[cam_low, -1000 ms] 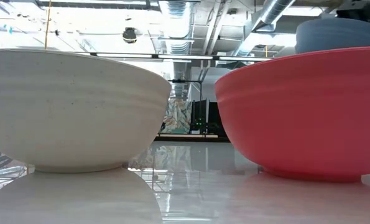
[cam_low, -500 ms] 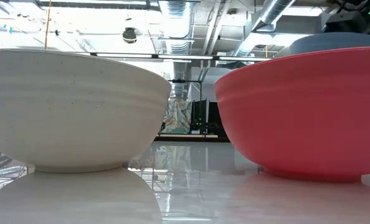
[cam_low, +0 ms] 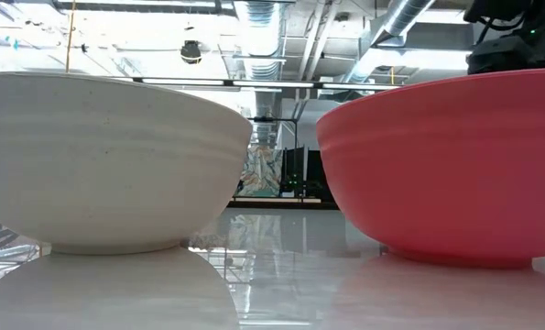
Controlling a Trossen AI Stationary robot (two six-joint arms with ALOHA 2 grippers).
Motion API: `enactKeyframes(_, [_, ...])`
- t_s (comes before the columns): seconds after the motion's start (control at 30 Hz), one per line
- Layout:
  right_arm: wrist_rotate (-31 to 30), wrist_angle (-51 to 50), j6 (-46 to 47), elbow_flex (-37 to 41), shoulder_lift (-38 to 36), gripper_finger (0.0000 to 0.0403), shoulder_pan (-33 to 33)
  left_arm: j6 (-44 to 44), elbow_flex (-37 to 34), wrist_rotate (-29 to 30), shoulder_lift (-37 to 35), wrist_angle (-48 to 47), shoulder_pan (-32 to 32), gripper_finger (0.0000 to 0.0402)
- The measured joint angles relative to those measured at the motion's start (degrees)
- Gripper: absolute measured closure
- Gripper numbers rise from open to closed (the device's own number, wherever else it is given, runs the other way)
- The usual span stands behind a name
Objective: Nest bowls inside each other
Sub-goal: Stack the blue bowl on top of the brown bowl
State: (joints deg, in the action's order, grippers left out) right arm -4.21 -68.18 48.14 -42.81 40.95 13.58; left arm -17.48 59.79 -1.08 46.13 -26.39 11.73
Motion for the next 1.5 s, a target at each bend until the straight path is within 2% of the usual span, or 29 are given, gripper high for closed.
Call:
enactKeyframes(0.17, [-0.1,1.0,-1.9,0.0,-0.1,0.0300,0.0,0.6,0.0,0.0,0.9,-1.6,0.0,0.0233])
enactKeyframes(0.4, [-0.2,1.0,-3.2,0.0,-0.1,0.0212,0.0,1.2,0.0,0.4,3.2,-2.7,0.0,0.0233])
enactKeyframes(0.53, [-0.2,0.7,-3.1,-0.4,-0.2,0.0187,0.0,1.0,-0.1,0.1,4.4,-3.6,0.0,0.0233])
enactKeyframes(0.8, [-0.4,-0.8,-2.6,-5.5,-0.2,0.0192,0.0,1.8,-0.1,0.0,5.7,-4.3,0.0,0.0233])
enactKeyframes(1.1, [-3.8,-6.4,-1.7,-5.7,2.1,0.0196,0.0,2.2,-0.1,0.0,5.6,-4.7,0.0,0.0233])
enactKeyframes(1.23, [-6.1,-6.0,-2.1,-5.7,2.3,0.0196,-0.1,2.2,-0.1,0.0,5.6,-4.8,0.0,0.0233])
enactKeyframes(1.5, [-6.5,-6.8,-4.0,-9.0,2.1,0.0196,-0.1,3.1,-0.1,-0.1,5.6,-6.2,0.0,0.0233])
